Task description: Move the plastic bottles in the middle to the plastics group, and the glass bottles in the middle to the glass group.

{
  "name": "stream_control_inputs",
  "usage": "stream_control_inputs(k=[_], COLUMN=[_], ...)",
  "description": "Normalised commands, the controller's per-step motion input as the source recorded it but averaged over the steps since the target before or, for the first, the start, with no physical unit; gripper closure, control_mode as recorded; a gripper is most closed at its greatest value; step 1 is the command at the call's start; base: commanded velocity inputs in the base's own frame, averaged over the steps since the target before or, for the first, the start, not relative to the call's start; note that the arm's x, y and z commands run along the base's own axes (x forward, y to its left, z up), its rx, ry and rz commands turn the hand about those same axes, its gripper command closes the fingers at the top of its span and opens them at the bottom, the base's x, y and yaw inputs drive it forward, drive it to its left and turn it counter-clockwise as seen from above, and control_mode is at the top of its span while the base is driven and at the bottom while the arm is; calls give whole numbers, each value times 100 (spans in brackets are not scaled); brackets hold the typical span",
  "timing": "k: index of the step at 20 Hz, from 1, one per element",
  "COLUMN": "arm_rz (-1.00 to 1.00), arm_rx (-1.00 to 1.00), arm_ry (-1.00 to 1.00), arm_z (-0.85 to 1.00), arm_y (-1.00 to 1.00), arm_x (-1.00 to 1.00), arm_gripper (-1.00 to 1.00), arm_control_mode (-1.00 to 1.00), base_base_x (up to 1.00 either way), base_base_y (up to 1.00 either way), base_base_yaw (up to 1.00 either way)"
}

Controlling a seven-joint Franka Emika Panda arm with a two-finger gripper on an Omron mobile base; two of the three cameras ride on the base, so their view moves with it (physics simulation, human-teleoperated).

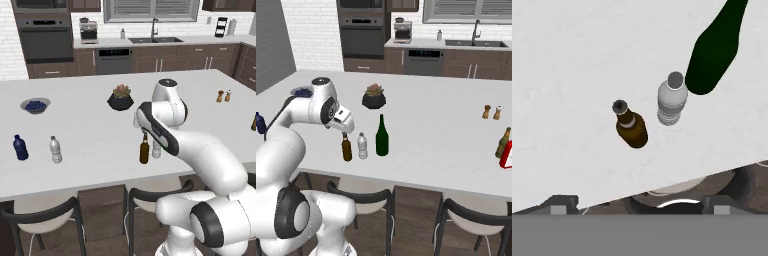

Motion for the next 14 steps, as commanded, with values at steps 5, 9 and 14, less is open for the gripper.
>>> stream_control_inputs(k=[5, 9, 14], arm_rz=[-5, 0, 0], arm_rx=[2, 0, 0], arm_ry=[0, 0, 0], arm_z=[-36, -26, -22], arm_y=[8, -6, -9], arm_x=[54, 45, 22], arm_gripper=[-100, -100, -100], arm_control_mode=[-100, -100, -100], base_base_x=[0, 0, 0], base_base_y=[0, 0, 0], base_base_yaw=[0, 0, 0])
